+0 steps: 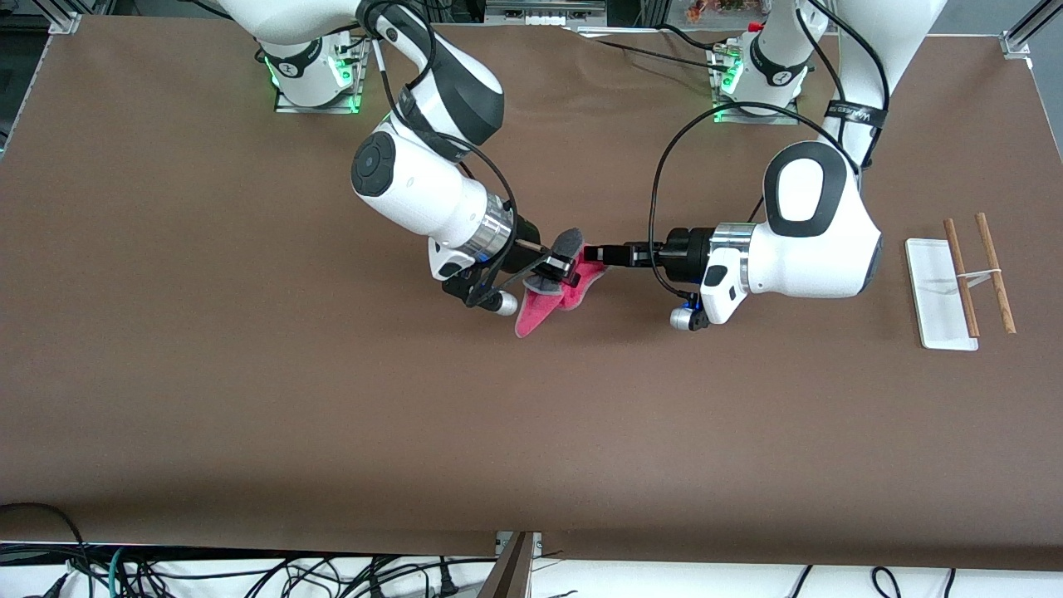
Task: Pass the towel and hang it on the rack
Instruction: 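Hold the towel with the right gripper while the left gripper reaches it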
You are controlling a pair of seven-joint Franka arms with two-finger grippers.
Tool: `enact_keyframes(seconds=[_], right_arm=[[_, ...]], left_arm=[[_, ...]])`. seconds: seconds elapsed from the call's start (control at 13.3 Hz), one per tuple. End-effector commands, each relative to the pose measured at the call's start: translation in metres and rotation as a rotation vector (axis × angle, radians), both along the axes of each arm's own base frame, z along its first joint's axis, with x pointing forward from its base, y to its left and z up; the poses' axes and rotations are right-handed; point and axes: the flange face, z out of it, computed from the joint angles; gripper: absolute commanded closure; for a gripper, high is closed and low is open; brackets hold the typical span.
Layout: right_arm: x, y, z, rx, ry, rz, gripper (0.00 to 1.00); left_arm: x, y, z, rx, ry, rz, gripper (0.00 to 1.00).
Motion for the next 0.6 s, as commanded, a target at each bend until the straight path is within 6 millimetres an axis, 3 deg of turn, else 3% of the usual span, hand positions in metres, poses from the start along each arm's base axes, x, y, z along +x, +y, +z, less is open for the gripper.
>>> enact_keyframes(seconds=[0.0, 0.08, 0.3, 0.53], right_arm=[[-0.0001, 0.0041, 0.0083, 0.022, 0.006, -0.003, 1.0], [-0.0004, 0.0041, 0.0076, 0.021, 0.007, -0.002, 1.0], [-0.0004, 0.0041, 0.0093, 0.022, 0.006, -0.003, 1.0], [-0.0006, 0.0041, 0.0085, 0.021, 0.006, -0.001, 1.0]], left_arm=[[0.0014, -0.0032, -0.0025, -0.012, -0.008, 0.03, 0.56], [0.0006, -0.005, -0.0025, -0.012, -0.008, 0.027, 0.58], [0.0002, -0.006, -0.0025, -0.013, -0.012, 0.023, 0.96], [-0.0011, -0.0062, -0.0014, -0.013, -0.008, 0.019, 1.0]])
